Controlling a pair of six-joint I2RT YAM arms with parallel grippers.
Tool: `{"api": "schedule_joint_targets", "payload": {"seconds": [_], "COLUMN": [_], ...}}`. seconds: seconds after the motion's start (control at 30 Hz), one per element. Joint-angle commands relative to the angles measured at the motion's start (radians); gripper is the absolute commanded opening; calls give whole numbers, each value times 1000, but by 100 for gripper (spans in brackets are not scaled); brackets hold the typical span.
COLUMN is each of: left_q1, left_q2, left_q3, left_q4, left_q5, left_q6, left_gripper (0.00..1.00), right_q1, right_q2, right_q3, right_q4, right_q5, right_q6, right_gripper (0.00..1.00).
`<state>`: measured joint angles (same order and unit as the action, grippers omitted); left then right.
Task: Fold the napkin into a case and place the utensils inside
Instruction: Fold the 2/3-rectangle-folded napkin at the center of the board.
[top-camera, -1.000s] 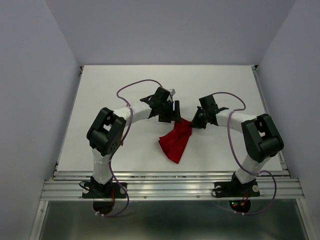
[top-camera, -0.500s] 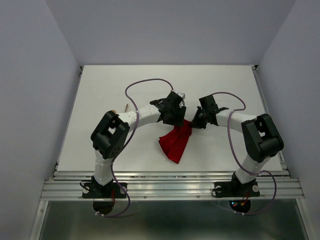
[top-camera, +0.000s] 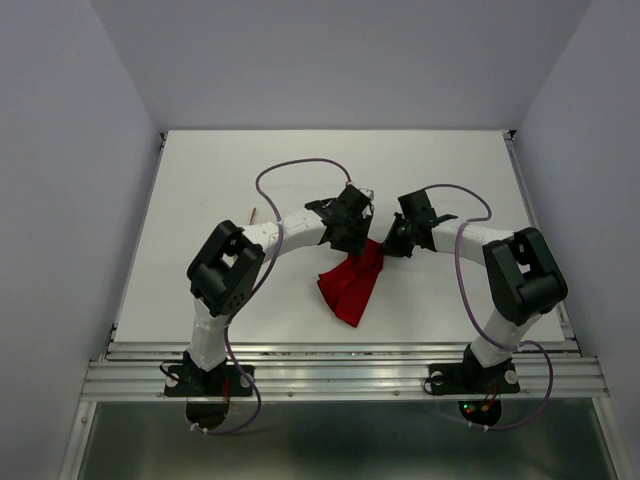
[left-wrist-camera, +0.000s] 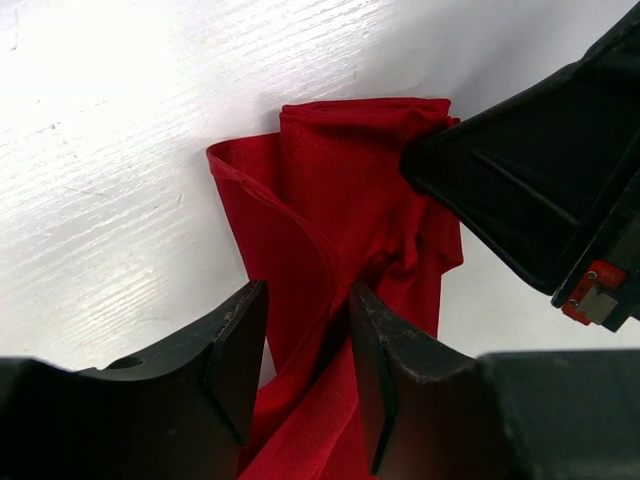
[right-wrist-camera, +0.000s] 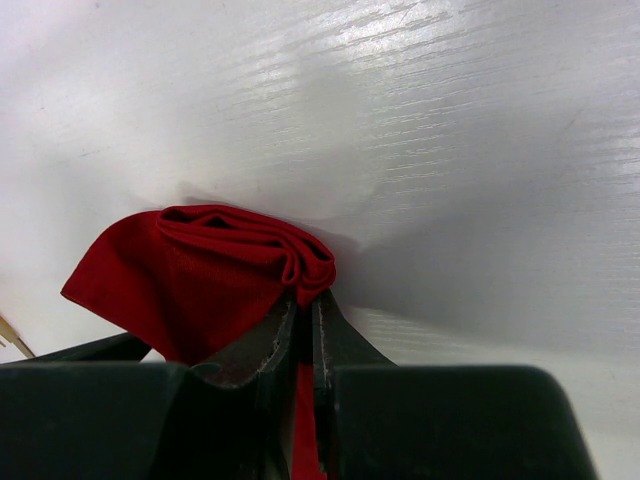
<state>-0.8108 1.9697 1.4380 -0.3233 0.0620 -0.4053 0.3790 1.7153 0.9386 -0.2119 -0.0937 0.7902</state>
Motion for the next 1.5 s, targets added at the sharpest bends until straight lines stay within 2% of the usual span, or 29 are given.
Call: {"api": "schedule_joint_targets", "payload": {"seconds": [0.0, 0.07, 0.17, 0.2, 0.3, 0.67, 1.47], "left_q1": [-16, -19, -22, -24, -24, -24, -24], "left_q2": [15, 18, 24, 27, 29, 27, 135], "left_q3": [55, 61, 70, 74, 85, 110, 128], "left_q4": [-17, -19, -22, -23, -26, 1, 49], "left_q5": [-10, -7, -1, 4, 22, 148, 226], "left_q6": [19, 20, 20, 22, 23, -3, -115], "left_gripper": [47, 43, 30, 19, 0, 0, 0], "right_q1": [0, 0, 0, 0, 0, 0, 0], "right_q2": [-10, -10, -8, -6, -5, -14, -22], "right_q3": [-15, -14, -12, -12, -12, -15, -26], "right_q4": [-12, -11, -11, -11, -9, -3, 8], "right_q5": [11, 11, 11, 9, 9, 3, -5], "right_q6": [0, 1, 1, 3, 3, 6, 21], "right_gripper": [5, 5, 5, 5, 5, 5, 6]}}
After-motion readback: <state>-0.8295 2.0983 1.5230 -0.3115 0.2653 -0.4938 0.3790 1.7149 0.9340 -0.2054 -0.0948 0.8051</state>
